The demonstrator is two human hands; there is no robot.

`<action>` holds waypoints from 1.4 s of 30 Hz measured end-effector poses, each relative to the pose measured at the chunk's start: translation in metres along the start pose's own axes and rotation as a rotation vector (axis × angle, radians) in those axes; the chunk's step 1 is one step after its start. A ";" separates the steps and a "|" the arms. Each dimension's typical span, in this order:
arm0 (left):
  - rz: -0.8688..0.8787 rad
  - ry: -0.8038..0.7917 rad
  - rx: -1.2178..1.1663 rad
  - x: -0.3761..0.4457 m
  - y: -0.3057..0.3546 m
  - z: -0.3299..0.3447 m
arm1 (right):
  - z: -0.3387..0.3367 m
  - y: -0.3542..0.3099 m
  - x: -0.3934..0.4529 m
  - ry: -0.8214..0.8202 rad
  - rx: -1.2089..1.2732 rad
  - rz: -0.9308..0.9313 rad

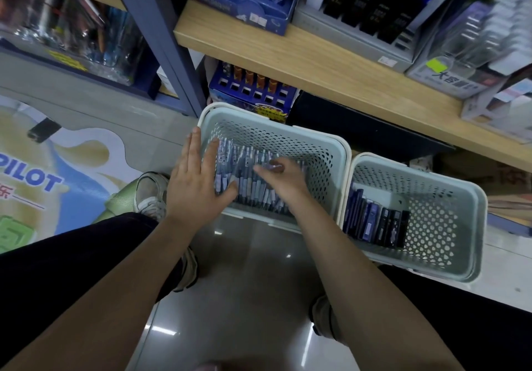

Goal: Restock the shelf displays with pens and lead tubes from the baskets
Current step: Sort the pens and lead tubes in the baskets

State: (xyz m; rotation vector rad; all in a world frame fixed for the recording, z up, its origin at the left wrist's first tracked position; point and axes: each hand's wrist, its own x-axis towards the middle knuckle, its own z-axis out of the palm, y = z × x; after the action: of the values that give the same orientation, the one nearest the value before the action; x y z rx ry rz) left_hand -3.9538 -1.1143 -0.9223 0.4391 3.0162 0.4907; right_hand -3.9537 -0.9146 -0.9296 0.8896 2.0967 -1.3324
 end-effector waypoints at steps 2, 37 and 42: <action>0.007 0.014 -0.020 0.000 -0.003 0.001 | 0.009 -0.006 0.005 -0.104 -0.028 0.105; 0.009 0.080 -0.058 0.000 -0.014 0.009 | 0.021 0.002 0.035 -0.114 0.134 0.279; 0.006 0.077 -0.079 0.001 -0.015 0.009 | 0.032 -0.004 0.047 -0.222 0.107 0.293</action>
State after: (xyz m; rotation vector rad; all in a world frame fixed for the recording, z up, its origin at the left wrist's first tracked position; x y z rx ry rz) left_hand -3.9578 -1.1246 -0.9358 0.4343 3.0560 0.6386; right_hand -3.9858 -0.9328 -0.9726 0.9989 1.6688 -1.3289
